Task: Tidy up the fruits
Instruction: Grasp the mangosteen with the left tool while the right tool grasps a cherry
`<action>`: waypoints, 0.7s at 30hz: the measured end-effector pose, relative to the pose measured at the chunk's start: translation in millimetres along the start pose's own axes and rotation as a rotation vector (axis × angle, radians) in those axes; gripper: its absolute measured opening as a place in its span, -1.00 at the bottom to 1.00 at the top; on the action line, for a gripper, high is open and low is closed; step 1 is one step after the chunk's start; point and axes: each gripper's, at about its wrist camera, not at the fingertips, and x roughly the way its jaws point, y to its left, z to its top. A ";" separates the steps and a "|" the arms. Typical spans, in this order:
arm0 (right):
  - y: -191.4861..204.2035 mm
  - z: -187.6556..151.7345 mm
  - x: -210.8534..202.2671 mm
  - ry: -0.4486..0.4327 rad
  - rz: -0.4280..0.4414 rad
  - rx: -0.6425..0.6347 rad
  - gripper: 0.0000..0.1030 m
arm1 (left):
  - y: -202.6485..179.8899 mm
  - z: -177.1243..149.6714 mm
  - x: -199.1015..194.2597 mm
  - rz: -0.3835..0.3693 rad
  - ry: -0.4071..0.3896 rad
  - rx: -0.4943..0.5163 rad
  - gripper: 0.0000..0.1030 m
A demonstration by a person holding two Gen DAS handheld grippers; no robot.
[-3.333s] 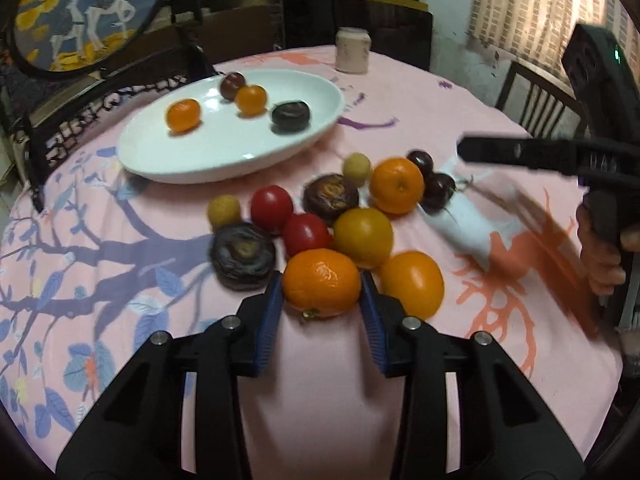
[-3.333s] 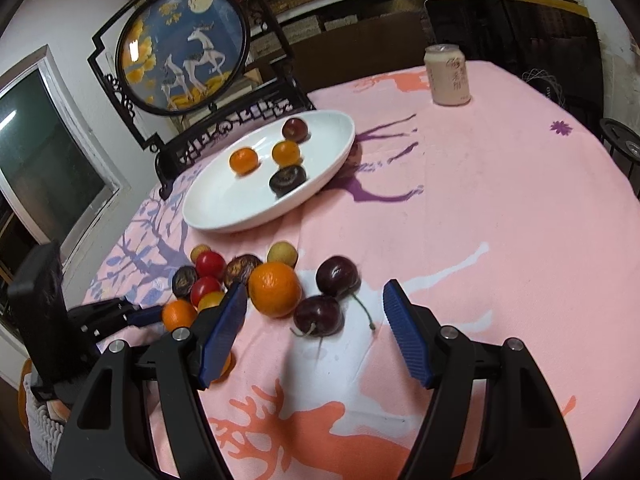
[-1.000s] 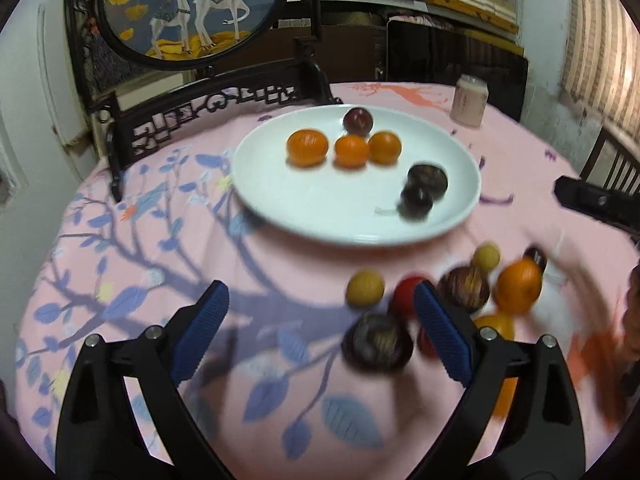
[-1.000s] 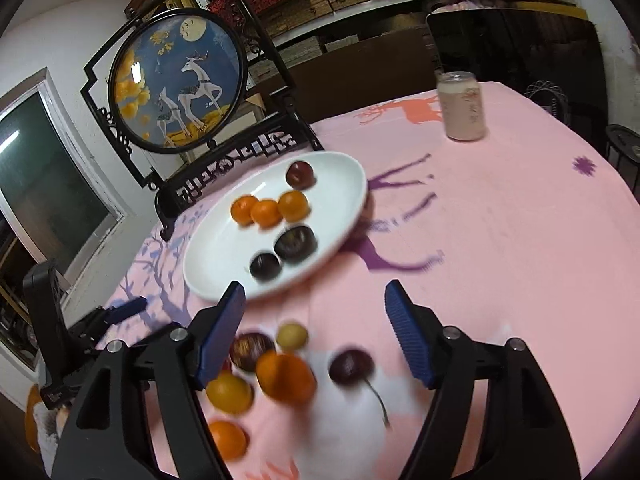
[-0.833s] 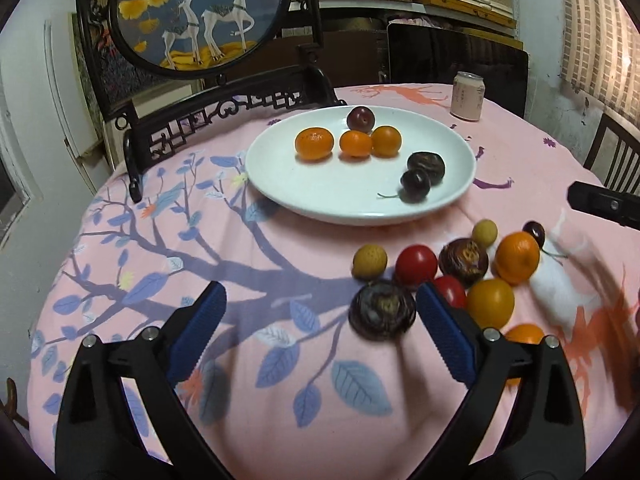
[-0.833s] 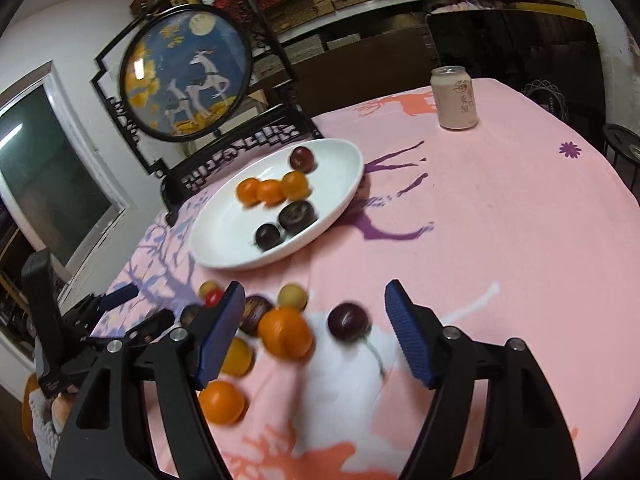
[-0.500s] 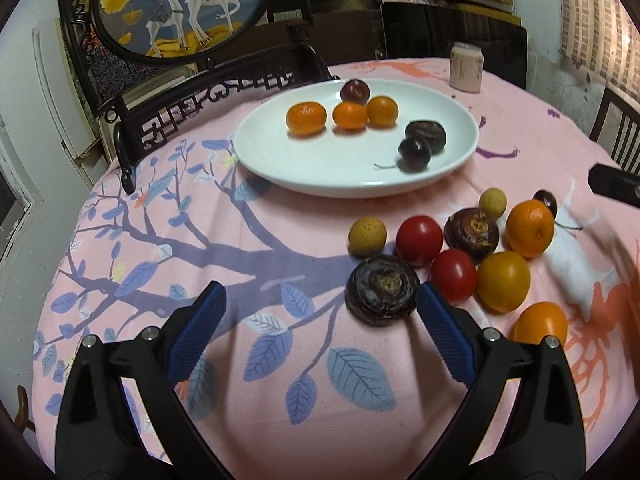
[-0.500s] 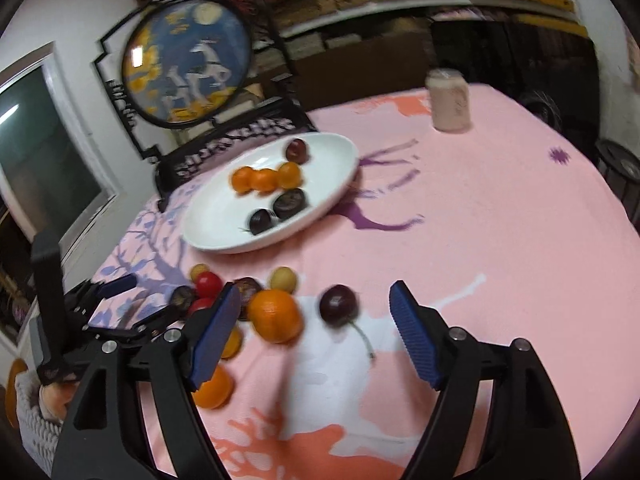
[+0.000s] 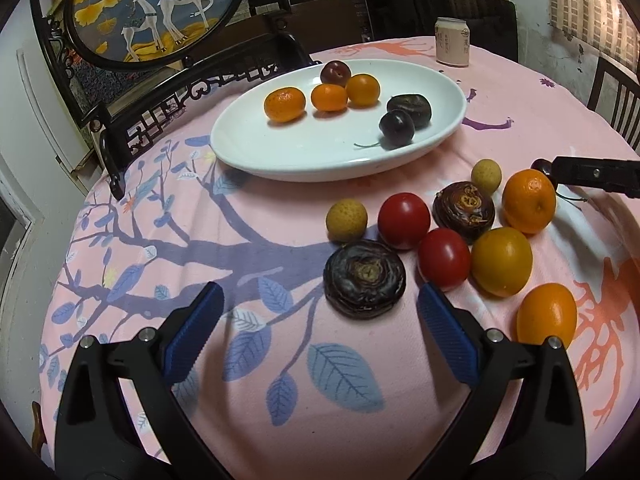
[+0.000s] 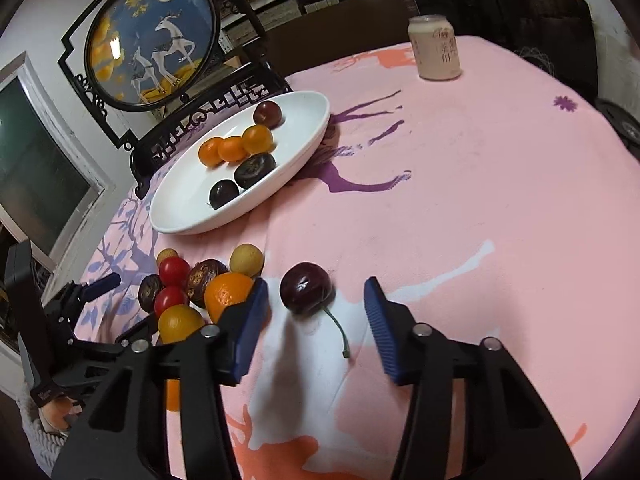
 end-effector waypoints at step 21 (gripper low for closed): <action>5.1 3.6 7.2 0.009 0.003 -0.012 -0.42 | -1.5 2.7 -3.0 -0.085 -0.027 0.005 0.51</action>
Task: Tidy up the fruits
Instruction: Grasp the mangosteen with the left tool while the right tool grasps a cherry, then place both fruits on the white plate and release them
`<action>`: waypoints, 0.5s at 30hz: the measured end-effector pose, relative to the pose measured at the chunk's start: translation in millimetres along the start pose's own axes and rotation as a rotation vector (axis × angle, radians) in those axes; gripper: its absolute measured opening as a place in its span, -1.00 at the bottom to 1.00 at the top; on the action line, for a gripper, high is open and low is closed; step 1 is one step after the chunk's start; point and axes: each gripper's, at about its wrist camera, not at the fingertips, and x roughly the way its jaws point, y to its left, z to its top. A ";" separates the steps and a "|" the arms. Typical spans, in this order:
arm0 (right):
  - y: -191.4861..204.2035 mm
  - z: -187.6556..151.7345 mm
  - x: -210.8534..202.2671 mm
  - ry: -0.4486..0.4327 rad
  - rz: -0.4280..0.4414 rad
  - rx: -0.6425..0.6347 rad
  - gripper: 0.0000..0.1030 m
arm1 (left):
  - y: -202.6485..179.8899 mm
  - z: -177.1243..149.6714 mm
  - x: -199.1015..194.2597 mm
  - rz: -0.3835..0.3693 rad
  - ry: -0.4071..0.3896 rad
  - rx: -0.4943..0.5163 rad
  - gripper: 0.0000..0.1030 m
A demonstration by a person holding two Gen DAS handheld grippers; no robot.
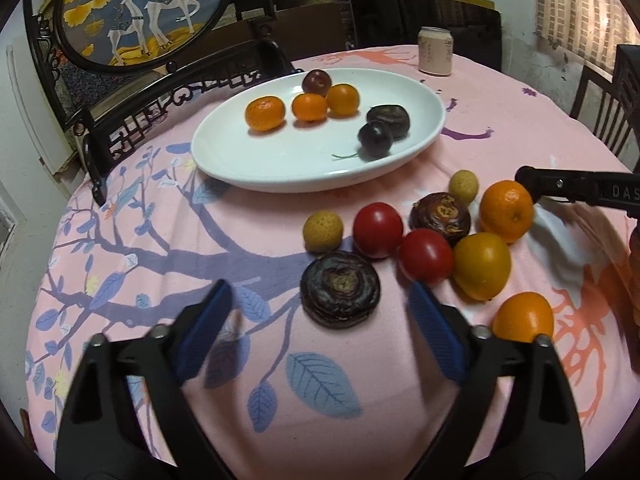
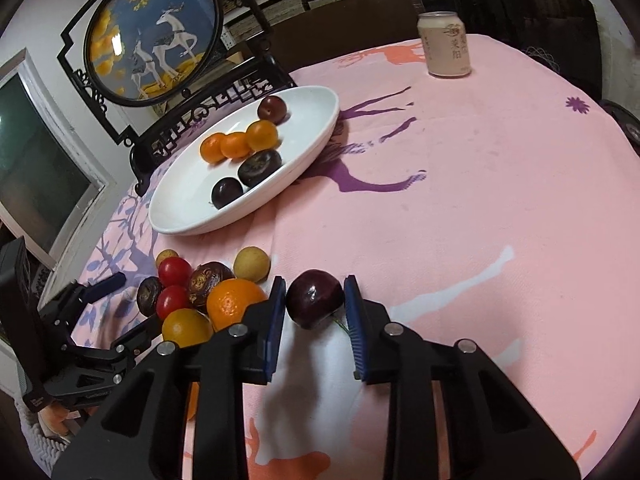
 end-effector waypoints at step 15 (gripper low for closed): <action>-5.9 3.0 -14.8 -0.054 0.021 0.034 -0.42 | 20.4 8.4 -18.6 -0.029 -0.057 -0.096 -0.19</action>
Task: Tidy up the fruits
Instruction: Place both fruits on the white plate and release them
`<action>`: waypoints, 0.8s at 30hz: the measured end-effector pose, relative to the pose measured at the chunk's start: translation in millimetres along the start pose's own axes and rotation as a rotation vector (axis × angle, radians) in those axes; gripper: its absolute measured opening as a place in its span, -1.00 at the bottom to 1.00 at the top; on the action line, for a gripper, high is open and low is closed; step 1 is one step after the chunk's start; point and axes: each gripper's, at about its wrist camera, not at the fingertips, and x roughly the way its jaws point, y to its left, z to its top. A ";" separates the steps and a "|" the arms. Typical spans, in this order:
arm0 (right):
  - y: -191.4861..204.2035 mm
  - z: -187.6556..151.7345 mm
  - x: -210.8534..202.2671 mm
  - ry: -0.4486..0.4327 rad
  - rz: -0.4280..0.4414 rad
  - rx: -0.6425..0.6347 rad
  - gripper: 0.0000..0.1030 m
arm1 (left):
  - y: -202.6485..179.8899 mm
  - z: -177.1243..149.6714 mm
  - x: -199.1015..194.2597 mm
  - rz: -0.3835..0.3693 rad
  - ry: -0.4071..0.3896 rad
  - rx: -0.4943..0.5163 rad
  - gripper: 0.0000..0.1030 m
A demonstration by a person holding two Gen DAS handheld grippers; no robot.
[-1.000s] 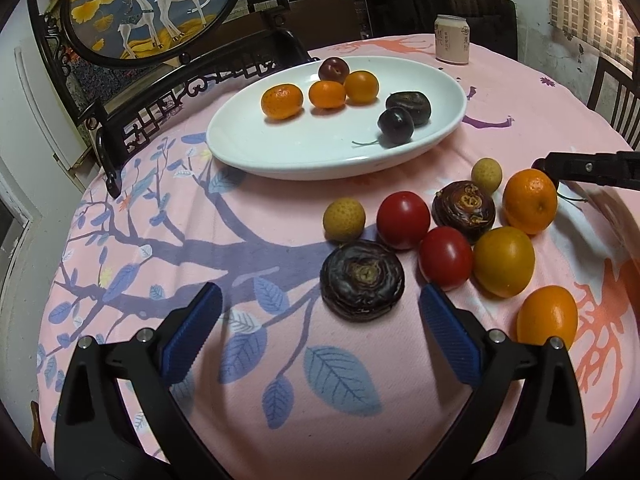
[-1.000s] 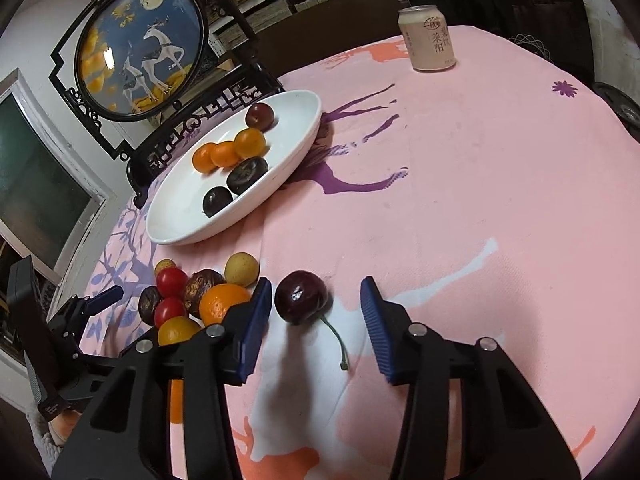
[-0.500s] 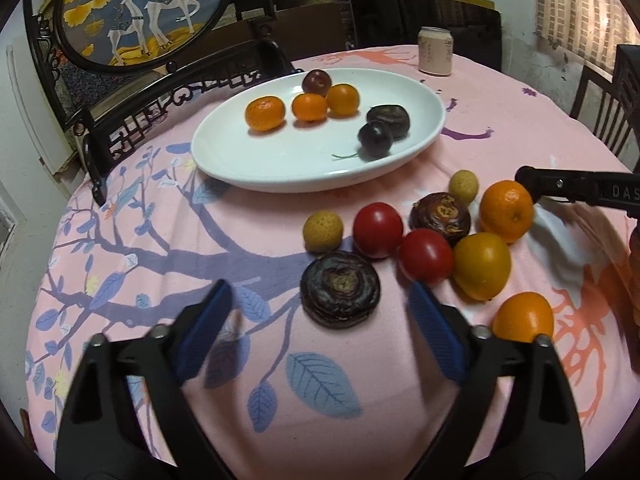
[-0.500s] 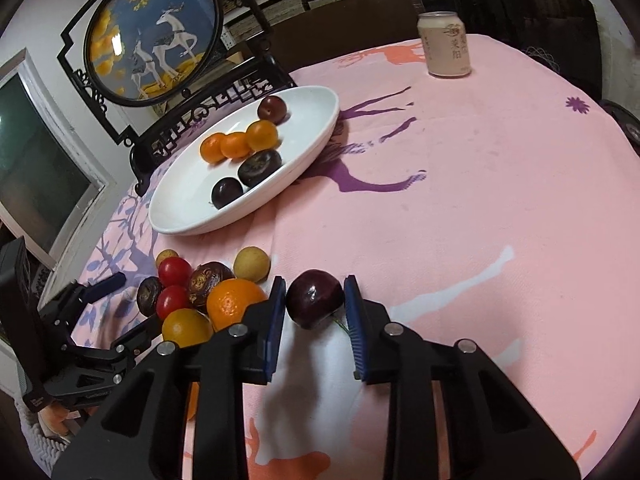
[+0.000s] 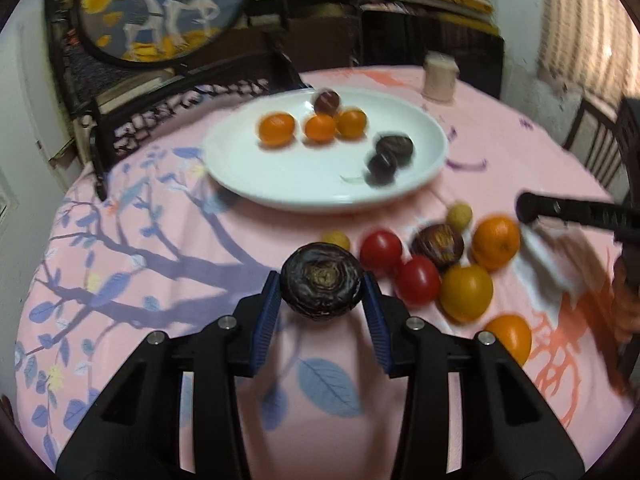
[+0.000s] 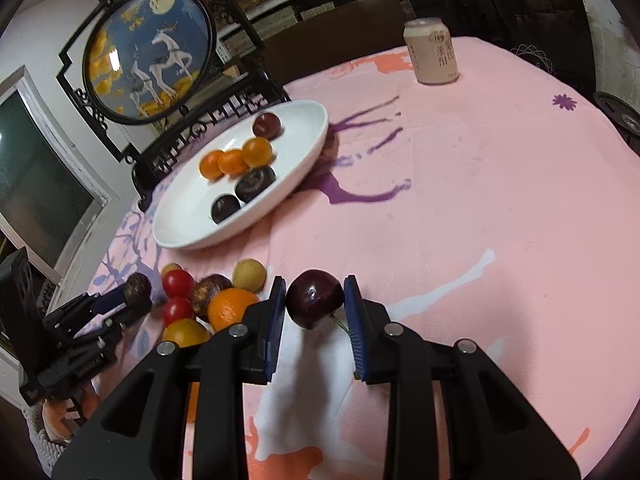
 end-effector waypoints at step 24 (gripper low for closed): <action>23.5 94.6 56.7 -0.071 0.034 0.013 0.08 | 23.6 74.4 39.0 0.037 -0.052 -0.079 0.46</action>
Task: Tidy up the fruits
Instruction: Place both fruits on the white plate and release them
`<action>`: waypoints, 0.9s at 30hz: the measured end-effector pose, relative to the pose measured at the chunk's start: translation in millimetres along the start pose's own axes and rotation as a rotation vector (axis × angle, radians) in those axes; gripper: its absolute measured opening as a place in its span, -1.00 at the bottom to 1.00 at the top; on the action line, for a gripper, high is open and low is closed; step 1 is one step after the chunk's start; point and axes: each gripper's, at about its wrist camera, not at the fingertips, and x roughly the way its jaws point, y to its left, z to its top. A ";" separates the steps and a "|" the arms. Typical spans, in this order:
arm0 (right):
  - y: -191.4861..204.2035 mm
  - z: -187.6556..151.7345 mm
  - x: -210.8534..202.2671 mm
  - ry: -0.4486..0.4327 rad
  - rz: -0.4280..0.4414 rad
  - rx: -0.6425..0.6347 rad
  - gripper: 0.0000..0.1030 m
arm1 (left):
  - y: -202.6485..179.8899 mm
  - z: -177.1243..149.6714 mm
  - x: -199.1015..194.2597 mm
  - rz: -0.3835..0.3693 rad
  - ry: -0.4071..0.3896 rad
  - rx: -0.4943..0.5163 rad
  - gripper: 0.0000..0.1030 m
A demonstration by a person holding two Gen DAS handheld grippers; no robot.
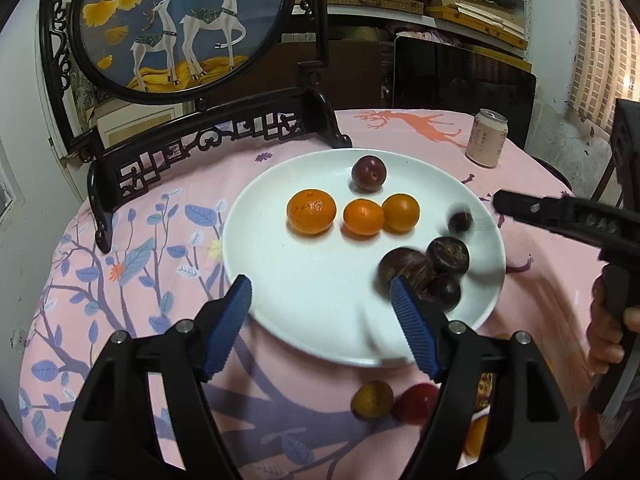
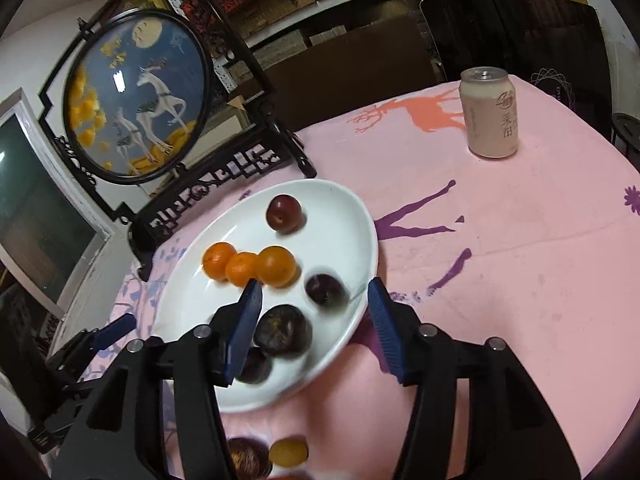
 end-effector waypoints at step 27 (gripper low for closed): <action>29.1 -108.4 -51.1 0.128 -0.041 -0.217 0.11 | 8.5 -69.5 -37.5 0.067 0.052 -0.017 0.94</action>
